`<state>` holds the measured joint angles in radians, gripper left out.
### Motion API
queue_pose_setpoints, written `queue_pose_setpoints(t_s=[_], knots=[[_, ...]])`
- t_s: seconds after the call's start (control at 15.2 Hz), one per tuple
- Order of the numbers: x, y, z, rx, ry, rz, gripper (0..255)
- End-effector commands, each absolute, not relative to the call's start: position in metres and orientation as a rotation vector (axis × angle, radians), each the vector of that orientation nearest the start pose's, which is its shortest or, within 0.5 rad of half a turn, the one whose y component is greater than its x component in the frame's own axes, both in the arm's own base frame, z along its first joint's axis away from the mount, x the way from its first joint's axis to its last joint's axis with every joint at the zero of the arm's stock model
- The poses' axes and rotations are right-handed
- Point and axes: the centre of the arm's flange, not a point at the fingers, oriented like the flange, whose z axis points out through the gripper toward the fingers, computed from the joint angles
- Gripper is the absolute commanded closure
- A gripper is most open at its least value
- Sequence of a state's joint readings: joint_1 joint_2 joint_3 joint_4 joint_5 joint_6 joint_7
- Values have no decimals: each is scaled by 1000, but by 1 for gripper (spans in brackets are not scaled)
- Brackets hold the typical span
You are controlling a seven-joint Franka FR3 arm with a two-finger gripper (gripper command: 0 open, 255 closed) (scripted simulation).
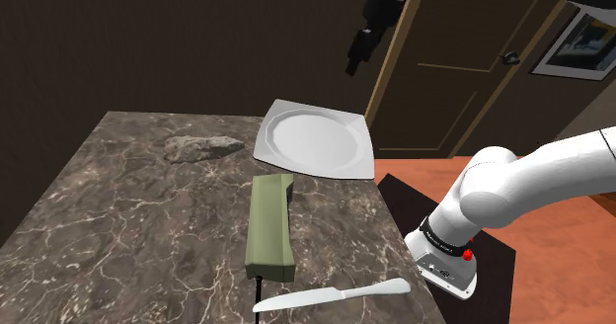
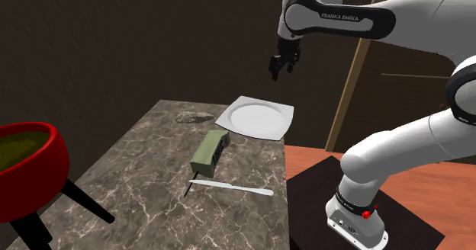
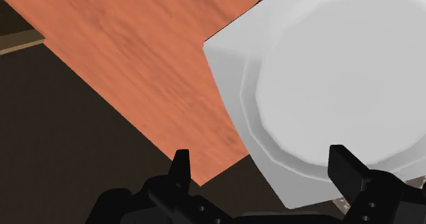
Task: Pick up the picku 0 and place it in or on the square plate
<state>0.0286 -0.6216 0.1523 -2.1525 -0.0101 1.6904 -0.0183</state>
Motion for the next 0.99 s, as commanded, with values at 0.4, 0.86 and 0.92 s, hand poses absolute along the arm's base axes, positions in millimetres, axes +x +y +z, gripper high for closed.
queue_pose_setpoints(t_s=[0.4,0.86,0.92], knots=[[423,170,618,-3190,-580,-175,0],[462,255,593,-3153,-835,-100,0],[467,267,589,-3146,-871,-90,0]])
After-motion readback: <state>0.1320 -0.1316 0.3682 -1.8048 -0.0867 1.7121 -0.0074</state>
